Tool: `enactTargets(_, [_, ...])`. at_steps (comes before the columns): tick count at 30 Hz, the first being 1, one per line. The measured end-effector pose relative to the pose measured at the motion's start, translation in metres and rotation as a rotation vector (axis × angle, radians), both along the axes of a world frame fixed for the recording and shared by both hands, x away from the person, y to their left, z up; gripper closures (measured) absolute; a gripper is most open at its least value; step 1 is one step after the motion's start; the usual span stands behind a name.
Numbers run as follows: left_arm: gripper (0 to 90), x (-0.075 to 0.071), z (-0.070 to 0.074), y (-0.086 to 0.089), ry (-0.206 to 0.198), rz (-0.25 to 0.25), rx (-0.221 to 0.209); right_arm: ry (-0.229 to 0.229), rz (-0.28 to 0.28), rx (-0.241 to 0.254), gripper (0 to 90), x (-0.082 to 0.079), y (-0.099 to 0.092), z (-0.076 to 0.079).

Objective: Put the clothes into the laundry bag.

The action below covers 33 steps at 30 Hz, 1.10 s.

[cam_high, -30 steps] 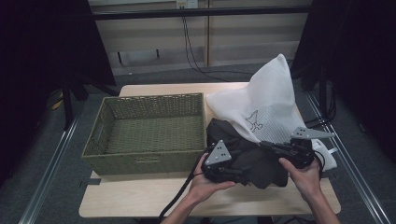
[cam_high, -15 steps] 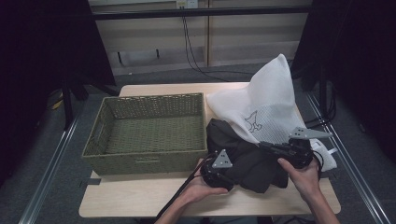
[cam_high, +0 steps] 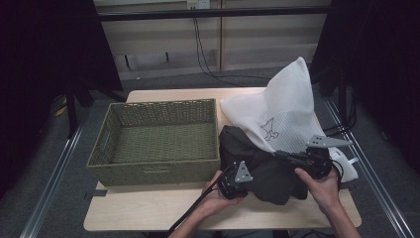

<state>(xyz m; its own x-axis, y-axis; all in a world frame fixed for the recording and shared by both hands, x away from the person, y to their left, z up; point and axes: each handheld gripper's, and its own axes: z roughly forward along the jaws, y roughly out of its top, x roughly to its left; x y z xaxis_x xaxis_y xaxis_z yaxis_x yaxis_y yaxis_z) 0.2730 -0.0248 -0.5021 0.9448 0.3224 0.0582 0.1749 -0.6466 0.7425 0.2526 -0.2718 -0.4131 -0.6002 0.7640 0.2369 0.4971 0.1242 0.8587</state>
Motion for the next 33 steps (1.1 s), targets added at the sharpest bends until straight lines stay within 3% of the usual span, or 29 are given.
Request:
enactTargets(2, [83.0, 0.001, 0.0, 0.0, 0.012, 0.025, -0.015, 0.0, 0.004, 0.0, 88.1, 0.0, 0.0, 0.001])
enactTargets(4, [84.1, 0.003, 0.0, 0.001, 0.042, 0.028, -0.056, -0.004, 0.004, 0.003, 88.2, 0.0, 0.0, 0.003])
enactTargets(6, [84.5, 0.006, 0.001, 0.003, 0.09, 0.05, -0.12, -0.009, 0.004, 0.01, 88.2, 0.001, 0.001, 0.006])
enactTargets(9, [84.7, 0.01, 0.008, 0.003, 0.128, 0.051, -0.186, -0.018, 0.007, 0.017, 88.3, 0.003, 0.002, 0.011])
enactTargets(15, [84.9, 0.01, 0.026, 0.0, 0.147, 0.055, -0.278, -0.053, 0.036, 0.055, 88.3, 0.007, 0.012, 0.029])
enactTargets(18, [85.0, 0.012, 0.039, -0.001, 0.169, 0.058, -0.357, -0.066, 0.05, 0.072, 88.3, 0.008, 0.017, 0.04])
enactTargets(23, [85.2, 0.014, 0.067, -0.004, 0.128, 0.039, -0.4, -0.098, 0.056, 0.084, 88.3, 0.009, 0.021, 0.061])
enactTargets(27, [85.2, 0.016, 0.091, -0.01, 0.134, 0.042, -0.467, -0.132, 0.047, 0.087, 88.3, 0.008, 0.018, 0.081])
enactTargets(29, [85.2, 0.015, 0.104, -0.015, 0.109, 0.055, -0.484, -0.132, 0.049, 0.088, 88.3, 0.008, 0.019, 0.087])
enactTargets(31, [85.3, 0.017, 0.11, -0.018, 0.103, 0.082, -0.493, -0.131, 0.063, 0.077, 88.3, 0.007, 0.023, 0.089])
enactTargets(33, [85.3, 0.023, 0.108, -0.021, 0.123, 0.093, -0.509, -0.119, 0.069, 0.076, 88.3, 0.005, 0.025, 0.086])
